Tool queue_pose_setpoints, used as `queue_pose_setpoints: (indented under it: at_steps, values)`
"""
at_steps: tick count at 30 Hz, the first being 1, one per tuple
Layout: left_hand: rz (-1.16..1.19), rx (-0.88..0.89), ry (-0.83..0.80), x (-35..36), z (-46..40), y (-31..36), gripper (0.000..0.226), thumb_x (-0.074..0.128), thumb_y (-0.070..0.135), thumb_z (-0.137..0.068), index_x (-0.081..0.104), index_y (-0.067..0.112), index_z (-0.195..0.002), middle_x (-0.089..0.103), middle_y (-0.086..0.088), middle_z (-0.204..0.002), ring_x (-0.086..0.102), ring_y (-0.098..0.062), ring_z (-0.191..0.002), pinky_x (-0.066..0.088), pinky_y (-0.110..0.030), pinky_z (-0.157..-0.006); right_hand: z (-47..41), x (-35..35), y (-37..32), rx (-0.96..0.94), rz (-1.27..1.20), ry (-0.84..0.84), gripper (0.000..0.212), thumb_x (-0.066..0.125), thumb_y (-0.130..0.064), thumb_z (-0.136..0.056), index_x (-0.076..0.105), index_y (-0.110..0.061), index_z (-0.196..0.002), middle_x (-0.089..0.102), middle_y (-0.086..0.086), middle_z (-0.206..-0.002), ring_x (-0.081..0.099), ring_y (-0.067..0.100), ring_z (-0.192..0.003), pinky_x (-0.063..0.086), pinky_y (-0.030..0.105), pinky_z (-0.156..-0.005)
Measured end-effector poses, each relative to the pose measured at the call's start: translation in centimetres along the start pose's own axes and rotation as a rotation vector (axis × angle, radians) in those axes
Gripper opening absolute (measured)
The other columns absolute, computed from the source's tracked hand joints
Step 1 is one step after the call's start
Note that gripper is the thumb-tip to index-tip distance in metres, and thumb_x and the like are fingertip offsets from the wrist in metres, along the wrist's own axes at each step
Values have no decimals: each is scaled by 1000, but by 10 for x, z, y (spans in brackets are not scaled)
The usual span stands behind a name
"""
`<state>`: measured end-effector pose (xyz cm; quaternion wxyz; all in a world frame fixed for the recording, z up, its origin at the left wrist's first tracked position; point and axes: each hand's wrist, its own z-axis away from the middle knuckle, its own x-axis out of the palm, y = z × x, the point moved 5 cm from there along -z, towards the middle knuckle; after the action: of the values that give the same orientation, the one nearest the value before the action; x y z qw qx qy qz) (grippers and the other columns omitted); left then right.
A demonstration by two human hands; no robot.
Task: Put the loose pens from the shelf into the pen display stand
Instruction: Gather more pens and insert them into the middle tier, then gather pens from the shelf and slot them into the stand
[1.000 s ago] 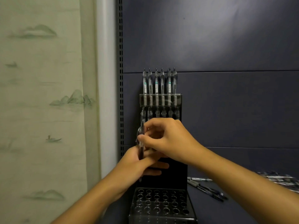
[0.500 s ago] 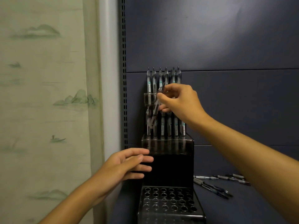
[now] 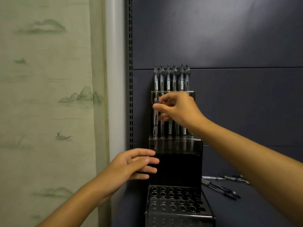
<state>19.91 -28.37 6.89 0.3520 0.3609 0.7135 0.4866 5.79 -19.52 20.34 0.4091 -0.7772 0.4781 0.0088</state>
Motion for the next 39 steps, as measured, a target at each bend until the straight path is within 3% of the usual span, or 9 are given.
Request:
queue_pose_setpoints:
  at_steps: [14, 18, 21, 25, 29, 32, 39]
  values:
    - [26, 48, -35, 13, -6, 3, 35, 57, 26, -84, 64, 13, -117, 75, -5, -110, 72, -23, -99, 59, -31, -85, 6, 6, 11, -21, 312, -73, 30, 80, -34, -80, 63, -9, -85, 73, 5, -67, 72, 9, -59, 62, 28, -64]
    - [-14, 89, -65, 31, -14, 13, 26, 53, 17, -94, 64, 14, -117, 75, -3, -108, 72, -21, -98, 59, -31, -86, 25, -10, 14, -67, 355, -56, 27, 75, -39, -85, 63, -15, -87, 73, 1, -66, 68, 5, -52, 56, 19, -57]
    - [-60, 130, -120, 63, -27, 20, 25, 52, 12, -95, 63, 14, -117, 75, -1, -109, 72, -18, -99, 58, -30, -87, 48, -37, 24, -104, 345, -32, 20, 70, -38, -90, 65, -18, -95, 73, -3, -70, 68, 3, -54, 56, 20, -61]
    - [-68, 152, -193, 120, -47, 22, 25, 57, 14, -91, 63, 17, -115, 74, 0, -111, 71, -16, -102, 58, -30, -88, 82, -91, 52, -100, 249, -69, 13, 68, -28, -92, 69, -21, -103, 75, -6, -88, 72, 4, -82, 59, 28, -77]
    - [-145, 144, -239, 184, -67, 18, 23, 57, 10, -95, 64, 18, -115, 73, 4, -111, 70, -12, -104, 57, -29, -90, 111, -162, 68, -133, -64, 5, 8, 63, -8, -95, 69, -9, -99, 76, 6, -95, 75, 20, -88, 60, 30, -73]
    - [-218, 182, -265, 227, -83, 21, 22, 59, 11, -92, 65, 22, -111, 73, 10, -110, 69, -9, -104, 56, -27, -90, 123, -207, 82, -137, -174, 35, 9, 60, -4, -96, 67, -8, -99, 75, 5, -97, 75, 24, -87, 61, 31, -71]
    - [-555, 180, -241, 316, -123, -18, 23, 63, 17, -94, 64, 27, -114, 71, 13, -114, 64, 2, -107, 50, -26, -99, 155, -284, 202, 82, 99, -61, 12, 69, -15, -92, 69, -26, -89, 76, 3, -88, 74, 12, -77, 57, 30, -71]
